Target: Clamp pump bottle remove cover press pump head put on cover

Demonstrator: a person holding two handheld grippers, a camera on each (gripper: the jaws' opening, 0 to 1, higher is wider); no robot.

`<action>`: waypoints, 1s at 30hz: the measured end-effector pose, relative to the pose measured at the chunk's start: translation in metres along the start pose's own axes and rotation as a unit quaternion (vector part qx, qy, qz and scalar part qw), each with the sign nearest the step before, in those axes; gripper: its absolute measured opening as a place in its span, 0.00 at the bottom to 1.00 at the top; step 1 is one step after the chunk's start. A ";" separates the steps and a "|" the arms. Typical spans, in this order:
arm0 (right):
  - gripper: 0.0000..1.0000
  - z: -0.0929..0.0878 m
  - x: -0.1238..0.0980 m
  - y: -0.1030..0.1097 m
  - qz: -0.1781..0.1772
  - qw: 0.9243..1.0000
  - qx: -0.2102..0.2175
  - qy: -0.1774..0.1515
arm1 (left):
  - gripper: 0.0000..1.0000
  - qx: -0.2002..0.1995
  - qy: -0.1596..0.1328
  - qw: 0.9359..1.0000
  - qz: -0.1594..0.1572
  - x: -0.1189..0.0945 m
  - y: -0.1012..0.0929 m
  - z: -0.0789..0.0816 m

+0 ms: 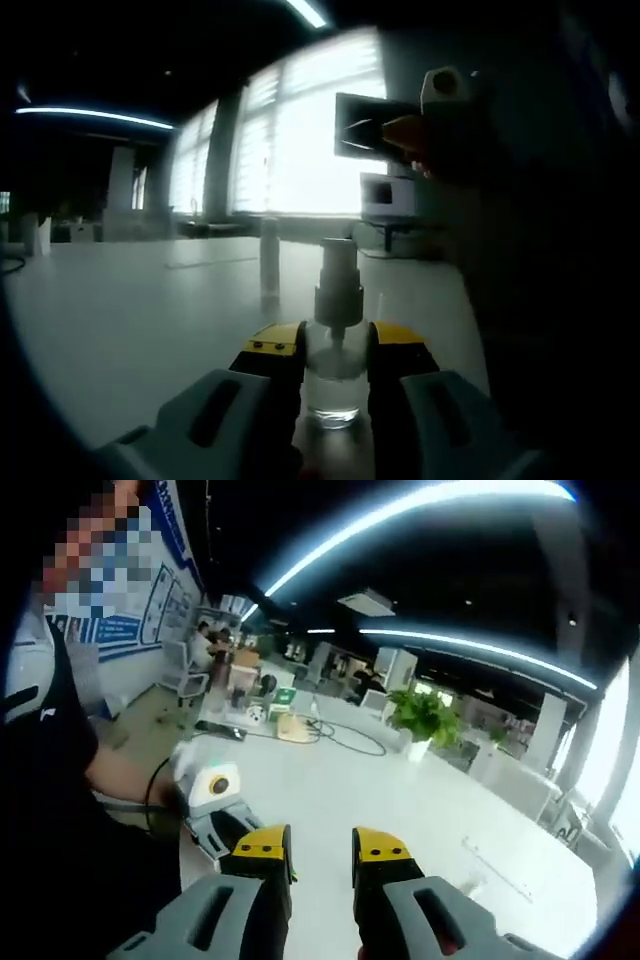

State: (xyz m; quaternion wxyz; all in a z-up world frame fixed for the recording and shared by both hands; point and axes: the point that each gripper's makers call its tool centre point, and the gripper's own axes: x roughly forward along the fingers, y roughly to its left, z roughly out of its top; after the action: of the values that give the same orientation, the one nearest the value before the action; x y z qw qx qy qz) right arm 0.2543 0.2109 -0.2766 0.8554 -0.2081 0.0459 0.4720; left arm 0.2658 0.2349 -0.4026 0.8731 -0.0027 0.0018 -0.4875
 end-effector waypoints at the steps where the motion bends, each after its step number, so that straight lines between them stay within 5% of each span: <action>1: 0.19 0.000 0.001 0.000 0.003 1.000 -0.004 0.003 | 0.16 0.000 0.000 1.000 0.001 0.000 0.000 0.000; 5: 0.20 -0.001 0.005 0.005 0.026 0.998 -0.050 0.025 | 0.16 0.001 0.000 1.000 -0.003 -0.001 -0.001 0.001; 16: 0.20 0.004 0.015 0.008 0.072 0.995 -0.053 0.053 | 0.16 -0.015 -0.021 1.000 -0.008 -0.002 -0.004 0.010; 24: 0.19 -0.002 0.021 0.028 0.137 0.975 -0.129 0.117 | 0.15 -0.011 -0.022 1.000 -0.005 -0.002 -0.003 0.009; 30: 0.12 0.001 0.027 0.042 0.192 0.958 -0.172 0.123 | 0.15 -0.009 -0.022 1.000 -0.005 -0.003 -0.002 0.008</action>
State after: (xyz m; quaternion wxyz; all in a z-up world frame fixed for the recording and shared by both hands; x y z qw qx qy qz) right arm 0.2343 0.2525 -0.2963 0.6881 -0.3957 0.1080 0.5986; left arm 0.2625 0.2358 -0.3942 0.8707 -0.0211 -0.0126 -0.4912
